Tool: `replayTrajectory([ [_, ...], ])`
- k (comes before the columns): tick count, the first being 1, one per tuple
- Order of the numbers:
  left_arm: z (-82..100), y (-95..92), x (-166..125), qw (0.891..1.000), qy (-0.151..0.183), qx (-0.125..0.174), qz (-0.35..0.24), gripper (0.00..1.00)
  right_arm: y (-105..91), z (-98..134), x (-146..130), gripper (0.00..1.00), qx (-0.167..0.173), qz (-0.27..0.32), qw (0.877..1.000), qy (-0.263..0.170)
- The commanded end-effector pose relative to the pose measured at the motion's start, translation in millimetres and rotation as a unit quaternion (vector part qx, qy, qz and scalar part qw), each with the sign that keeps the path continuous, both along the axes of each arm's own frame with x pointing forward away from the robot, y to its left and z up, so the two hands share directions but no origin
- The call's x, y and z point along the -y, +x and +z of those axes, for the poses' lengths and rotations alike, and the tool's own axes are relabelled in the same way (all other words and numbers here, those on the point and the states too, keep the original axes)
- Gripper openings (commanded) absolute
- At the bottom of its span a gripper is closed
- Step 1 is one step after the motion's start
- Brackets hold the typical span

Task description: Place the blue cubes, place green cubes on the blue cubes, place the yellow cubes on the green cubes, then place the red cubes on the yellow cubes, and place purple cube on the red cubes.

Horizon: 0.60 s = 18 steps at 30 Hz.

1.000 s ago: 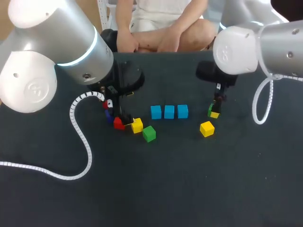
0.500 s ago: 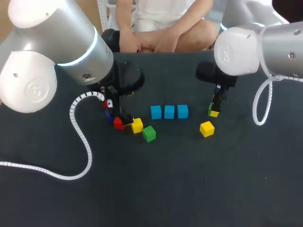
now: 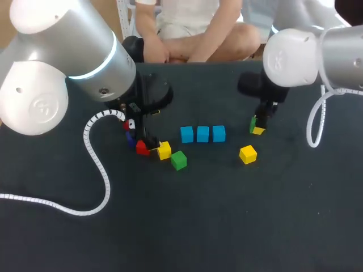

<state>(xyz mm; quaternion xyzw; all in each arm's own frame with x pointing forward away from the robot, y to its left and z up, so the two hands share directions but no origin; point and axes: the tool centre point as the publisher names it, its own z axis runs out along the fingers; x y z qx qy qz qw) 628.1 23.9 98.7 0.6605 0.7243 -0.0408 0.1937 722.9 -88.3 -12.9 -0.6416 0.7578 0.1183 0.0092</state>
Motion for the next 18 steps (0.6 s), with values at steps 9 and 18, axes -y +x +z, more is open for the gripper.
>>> replayTrajectory([
  [9,0.1,1.6,0.4,1.0,0.001,-0.002,-0.001,1.0,-16.4,29.8,-0.6,0.0,0.027,0.053,0.998,0.019],
  [18,0.1,1.6,0.4,1.0,0.001,-0.002,-0.001,1.0,-27.4,52.0,-10.4,0.0,0.038,0.068,0.997,0.02],
])
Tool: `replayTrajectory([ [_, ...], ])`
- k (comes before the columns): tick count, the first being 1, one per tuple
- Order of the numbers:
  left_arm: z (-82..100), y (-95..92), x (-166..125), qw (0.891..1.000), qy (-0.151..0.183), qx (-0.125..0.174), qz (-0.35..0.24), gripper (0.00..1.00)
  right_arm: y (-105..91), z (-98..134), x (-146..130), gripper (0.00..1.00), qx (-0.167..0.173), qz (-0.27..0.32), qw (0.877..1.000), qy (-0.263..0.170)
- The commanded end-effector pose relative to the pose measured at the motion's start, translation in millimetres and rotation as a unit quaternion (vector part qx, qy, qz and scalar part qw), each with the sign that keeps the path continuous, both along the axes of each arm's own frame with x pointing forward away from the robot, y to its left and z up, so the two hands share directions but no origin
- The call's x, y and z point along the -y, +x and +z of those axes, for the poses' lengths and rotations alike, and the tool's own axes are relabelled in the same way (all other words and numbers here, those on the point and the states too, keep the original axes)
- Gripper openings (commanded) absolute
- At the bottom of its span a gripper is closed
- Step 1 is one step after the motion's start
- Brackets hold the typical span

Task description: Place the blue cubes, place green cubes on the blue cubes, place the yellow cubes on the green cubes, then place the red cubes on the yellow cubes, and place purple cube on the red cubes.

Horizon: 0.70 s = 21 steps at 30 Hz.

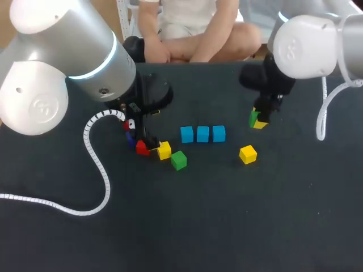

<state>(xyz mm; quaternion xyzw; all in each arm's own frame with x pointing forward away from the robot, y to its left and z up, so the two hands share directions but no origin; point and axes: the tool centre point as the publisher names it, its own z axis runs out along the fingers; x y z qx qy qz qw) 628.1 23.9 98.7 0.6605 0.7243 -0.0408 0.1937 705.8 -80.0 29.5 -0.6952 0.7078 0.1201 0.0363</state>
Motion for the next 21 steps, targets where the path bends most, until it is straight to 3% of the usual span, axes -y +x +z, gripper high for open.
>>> replayTrajectory([
  [1,0.1,1.6,0.4,1.0,0.001,-0.002,-0.001,1.0,-11.5,12.7,-3.7,0.0,0.016,-0.001,1.0,-0.002],
  [13,0.1,1.6,0.4,1.0,0.001,-0.002,-0.001,1.0,-22.8,24.1,-22.3,0.0,0.031,0.0,0.998,0.052],
  [21,0.1,1.6,0.4,1.0,0.001,-0.002,-0.001,1.0,-23.5,25.8,-39.6,0.0,0.037,0.025,0.998,0.046],
])
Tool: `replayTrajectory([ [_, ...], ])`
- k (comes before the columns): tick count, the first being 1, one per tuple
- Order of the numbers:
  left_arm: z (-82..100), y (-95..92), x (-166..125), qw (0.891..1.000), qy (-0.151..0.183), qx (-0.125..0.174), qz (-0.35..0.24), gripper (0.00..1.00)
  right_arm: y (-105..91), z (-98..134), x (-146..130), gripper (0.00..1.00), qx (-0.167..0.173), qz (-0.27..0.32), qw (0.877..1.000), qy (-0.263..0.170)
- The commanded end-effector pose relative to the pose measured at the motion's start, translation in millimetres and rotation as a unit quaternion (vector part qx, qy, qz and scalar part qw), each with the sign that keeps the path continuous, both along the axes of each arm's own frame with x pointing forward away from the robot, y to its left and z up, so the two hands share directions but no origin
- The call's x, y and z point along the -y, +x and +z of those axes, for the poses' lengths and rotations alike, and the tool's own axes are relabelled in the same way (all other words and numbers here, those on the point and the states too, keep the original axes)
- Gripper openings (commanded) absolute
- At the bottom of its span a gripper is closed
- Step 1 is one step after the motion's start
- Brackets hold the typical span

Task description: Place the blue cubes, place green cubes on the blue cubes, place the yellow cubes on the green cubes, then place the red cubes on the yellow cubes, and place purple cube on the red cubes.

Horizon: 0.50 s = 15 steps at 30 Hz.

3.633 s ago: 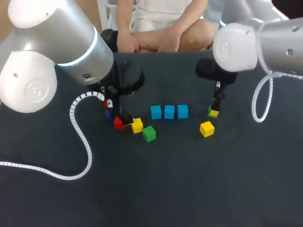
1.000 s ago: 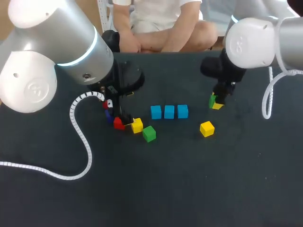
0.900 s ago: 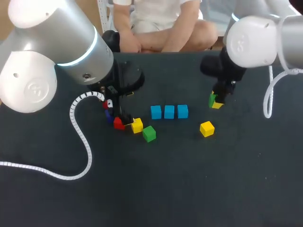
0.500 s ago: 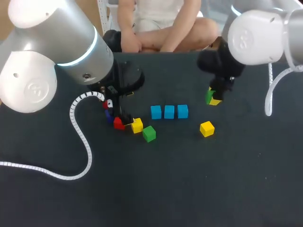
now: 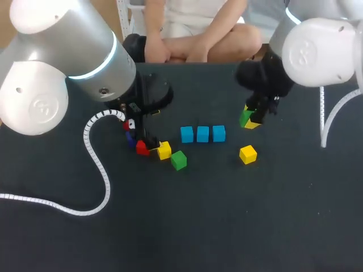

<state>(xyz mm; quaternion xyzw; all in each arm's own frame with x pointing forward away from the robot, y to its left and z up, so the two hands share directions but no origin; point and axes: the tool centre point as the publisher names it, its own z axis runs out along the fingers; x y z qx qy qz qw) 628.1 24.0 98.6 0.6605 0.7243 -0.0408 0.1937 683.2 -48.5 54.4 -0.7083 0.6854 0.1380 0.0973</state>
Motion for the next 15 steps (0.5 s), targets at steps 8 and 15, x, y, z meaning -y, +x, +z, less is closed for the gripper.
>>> replayTrajectory([
  [8,0.1,1.6,0.5,1.0,0.001,-0.002,-0.001,1.0,-1.0,3.8,-28.3,0.0,0.006,0.034,0.998,-0.044],
  [15,0.1,1.6,0.5,1.0,0.001,-0.002,-0.001,1.0,0.1,2.2,-41.3,0.0,0.003,0.044,0.996,-0.072],
])
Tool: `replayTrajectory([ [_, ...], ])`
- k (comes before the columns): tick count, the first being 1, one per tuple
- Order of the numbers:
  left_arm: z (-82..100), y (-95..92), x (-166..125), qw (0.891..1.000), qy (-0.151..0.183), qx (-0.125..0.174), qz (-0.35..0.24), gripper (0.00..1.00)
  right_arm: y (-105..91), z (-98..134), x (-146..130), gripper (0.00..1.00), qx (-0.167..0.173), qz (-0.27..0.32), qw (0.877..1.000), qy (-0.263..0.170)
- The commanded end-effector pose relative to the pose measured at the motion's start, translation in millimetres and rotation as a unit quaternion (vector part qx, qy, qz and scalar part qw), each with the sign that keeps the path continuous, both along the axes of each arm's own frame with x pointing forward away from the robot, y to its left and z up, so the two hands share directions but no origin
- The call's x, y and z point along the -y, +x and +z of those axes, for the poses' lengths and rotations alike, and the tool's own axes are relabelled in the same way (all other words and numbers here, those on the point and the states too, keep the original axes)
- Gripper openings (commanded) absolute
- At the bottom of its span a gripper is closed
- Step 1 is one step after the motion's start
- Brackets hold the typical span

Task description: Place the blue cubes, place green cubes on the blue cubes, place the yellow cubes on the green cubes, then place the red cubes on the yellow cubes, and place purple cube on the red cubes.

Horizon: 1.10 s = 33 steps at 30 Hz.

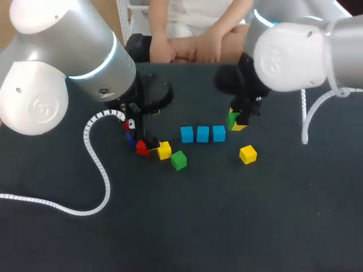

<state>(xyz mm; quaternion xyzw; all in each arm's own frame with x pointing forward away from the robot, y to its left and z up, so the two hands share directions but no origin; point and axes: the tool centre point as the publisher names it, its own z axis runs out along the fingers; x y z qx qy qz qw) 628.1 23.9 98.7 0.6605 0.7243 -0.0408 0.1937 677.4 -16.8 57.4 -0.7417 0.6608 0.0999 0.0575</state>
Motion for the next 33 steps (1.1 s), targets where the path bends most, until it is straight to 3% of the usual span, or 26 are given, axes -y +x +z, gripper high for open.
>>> replayTrajectory([
  [1,0.1,1.6,0.4,1.0,0.001,-0.002,-0.001,1.0,5.9,-1.2,-11.1,0.0,-0.004,0.003,1.0,-0.022],
  [9,0.1,1.6,0.4,1.0,0.001,-0.002,-0.001,1.0,6.0,-2.8,-21.2,0.0,-0.007,0.005,0.999,-0.049],
  [33,0.1,1.6,0.4,1.0,0.001,-0.002,-0.001,1.0,13.2,-15.9,-38.7,0.0,-0.009,0.005,0.999,-0.044],
])
